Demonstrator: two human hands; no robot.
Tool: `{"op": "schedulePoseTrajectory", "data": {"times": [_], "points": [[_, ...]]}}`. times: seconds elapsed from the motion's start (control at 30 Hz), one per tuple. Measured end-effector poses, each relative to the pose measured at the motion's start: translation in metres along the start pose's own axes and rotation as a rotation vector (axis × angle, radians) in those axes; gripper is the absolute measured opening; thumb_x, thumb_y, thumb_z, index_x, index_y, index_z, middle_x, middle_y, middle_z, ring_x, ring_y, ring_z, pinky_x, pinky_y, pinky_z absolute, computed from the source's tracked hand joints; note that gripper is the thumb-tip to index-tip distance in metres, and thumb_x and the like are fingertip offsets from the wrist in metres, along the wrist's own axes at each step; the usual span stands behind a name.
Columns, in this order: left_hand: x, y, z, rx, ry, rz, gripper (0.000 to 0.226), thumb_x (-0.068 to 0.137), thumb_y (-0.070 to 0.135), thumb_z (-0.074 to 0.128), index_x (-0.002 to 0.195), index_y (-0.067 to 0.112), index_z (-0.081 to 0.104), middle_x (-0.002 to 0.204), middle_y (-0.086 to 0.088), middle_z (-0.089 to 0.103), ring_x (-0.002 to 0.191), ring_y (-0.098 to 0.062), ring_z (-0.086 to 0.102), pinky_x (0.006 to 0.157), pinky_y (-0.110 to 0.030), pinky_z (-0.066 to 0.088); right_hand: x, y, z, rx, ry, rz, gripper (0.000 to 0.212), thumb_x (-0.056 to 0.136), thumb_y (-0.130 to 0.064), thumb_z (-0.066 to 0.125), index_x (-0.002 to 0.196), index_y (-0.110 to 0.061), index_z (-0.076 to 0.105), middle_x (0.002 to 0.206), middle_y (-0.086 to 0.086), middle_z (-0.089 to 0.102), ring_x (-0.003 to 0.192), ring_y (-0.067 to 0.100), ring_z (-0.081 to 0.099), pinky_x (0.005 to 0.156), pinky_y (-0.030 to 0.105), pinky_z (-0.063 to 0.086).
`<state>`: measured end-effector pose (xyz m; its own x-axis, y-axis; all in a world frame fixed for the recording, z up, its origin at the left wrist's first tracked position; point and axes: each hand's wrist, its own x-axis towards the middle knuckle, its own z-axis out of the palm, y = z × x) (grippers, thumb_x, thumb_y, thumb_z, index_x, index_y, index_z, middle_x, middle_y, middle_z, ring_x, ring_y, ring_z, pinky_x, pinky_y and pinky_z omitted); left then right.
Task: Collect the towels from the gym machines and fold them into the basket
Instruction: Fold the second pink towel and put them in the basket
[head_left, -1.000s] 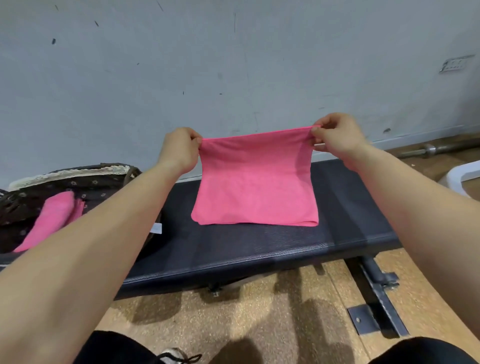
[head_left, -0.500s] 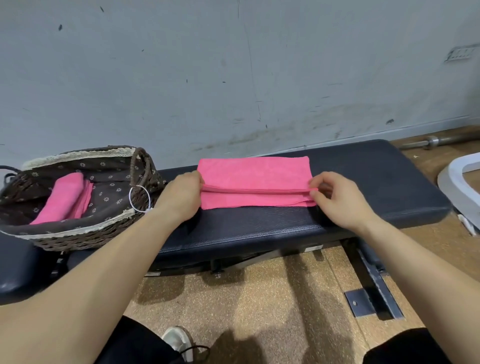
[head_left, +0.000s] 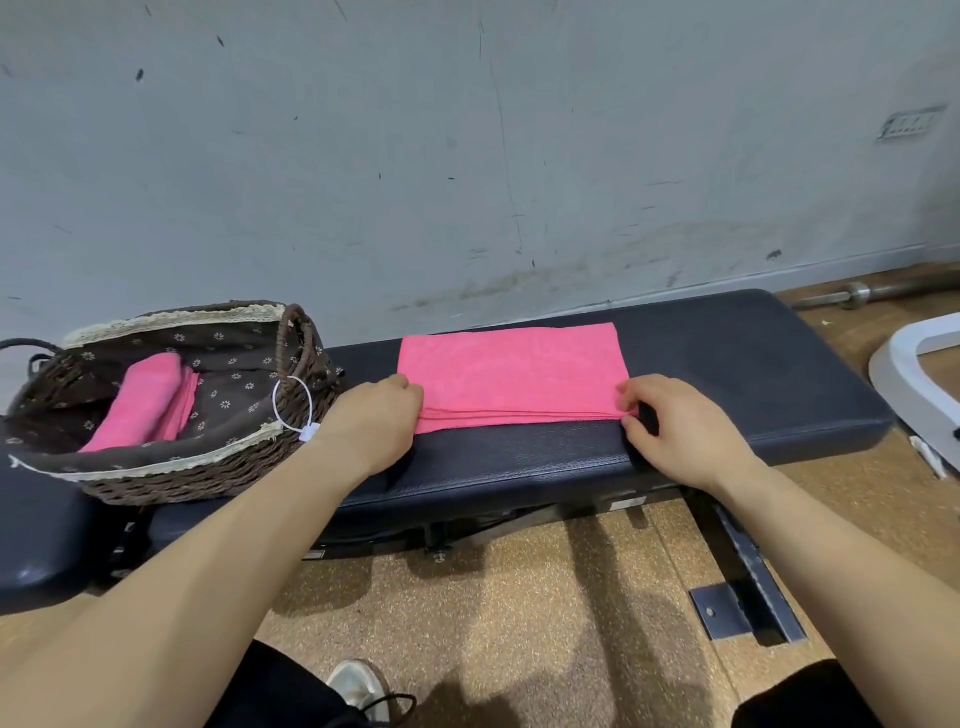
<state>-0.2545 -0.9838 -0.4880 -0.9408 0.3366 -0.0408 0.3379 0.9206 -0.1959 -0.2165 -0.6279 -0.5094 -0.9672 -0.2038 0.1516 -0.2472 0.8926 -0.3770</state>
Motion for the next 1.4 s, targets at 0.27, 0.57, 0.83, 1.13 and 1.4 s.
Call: {"op": "schedulePoseTrajectory", "data": {"times": [0.27,0.57,0.83,1.13,1.4], "points": [[-0.009,0.021,-0.033,0.082,-0.105,-0.034,0.031,0.093,0.044,0.045,0.086,0.021,0.064,0.1,-0.002,0.064,0.095,-0.027,0.063,0.068,-0.031,0.042,-0.021,-0.008,0.008,-0.16,0.111,-0.027,0.012,0.088,-0.033,0.061,0.091,-0.022,0.063,0.096,-0.007,0.063,0.084,0.02,0.054,0.07,0.036,0.049],[0.017,0.066,-0.031,-0.422,0.173,-0.035,0.034,0.101,0.036,0.042,0.127,0.023,0.061,0.131,0.002,0.053,0.123,-0.023,0.049,0.096,-0.04,0.045,0.026,-0.06,0.015,-0.127,0.187,0.017,0.026,0.096,-0.031,0.05,0.109,-0.017,0.068,0.115,0.002,0.066,0.105,0.03,0.06,0.086,0.042,0.049],[0.043,0.062,0.008,-0.306,-0.028,0.017,0.056,0.107,0.041,0.018,0.158,0.021,0.011,0.167,0.0,0.004,0.153,-0.019,-0.001,0.121,-0.048,0.001,0.07,-0.057,0.044,-0.206,-0.302,0.07,0.077,0.099,-0.062,0.021,0.16,-0.021,-0.001,0.167,0.001,-0.01,0.154,0.018,-0.009,0.125,0.043,-0.001],[0.024,0.033,0.027,-0.321,-0.141,-0.112,0.078,0.095,0.068,0.01,0.157,0.024,-0.009,0.164,-0.004,-0.018,0.15,-0.021,-0.021,0.123,-0.048,-0.005,0.042,-0.01,0.026,-0.259,-0.318,0.193,0.078,0.092,-0.073,0.004,0.158,-0.034,-0.01,0.165,-0.003,-0.019,0.154,0.02,-0.013,0.124,0.051,-0.004],[0.003,0.042,0.006,-0.615,0.032,-0.27,0.055,0.1,0.013,0.036,0.154,0.013,0.025,0.161,-0.01,0.023,0.146,-0.032,0.021,0.119,-0.04,0.02,0.032,-0.034,0.01,-0.136,-0.289,-0.03,0.07,0.095,-0.067,0.038,0.157,-0.038,0.021,0.167,-0.009,0.004,0.154,0.021,0.002,0.124,0.044,0.01]]}}
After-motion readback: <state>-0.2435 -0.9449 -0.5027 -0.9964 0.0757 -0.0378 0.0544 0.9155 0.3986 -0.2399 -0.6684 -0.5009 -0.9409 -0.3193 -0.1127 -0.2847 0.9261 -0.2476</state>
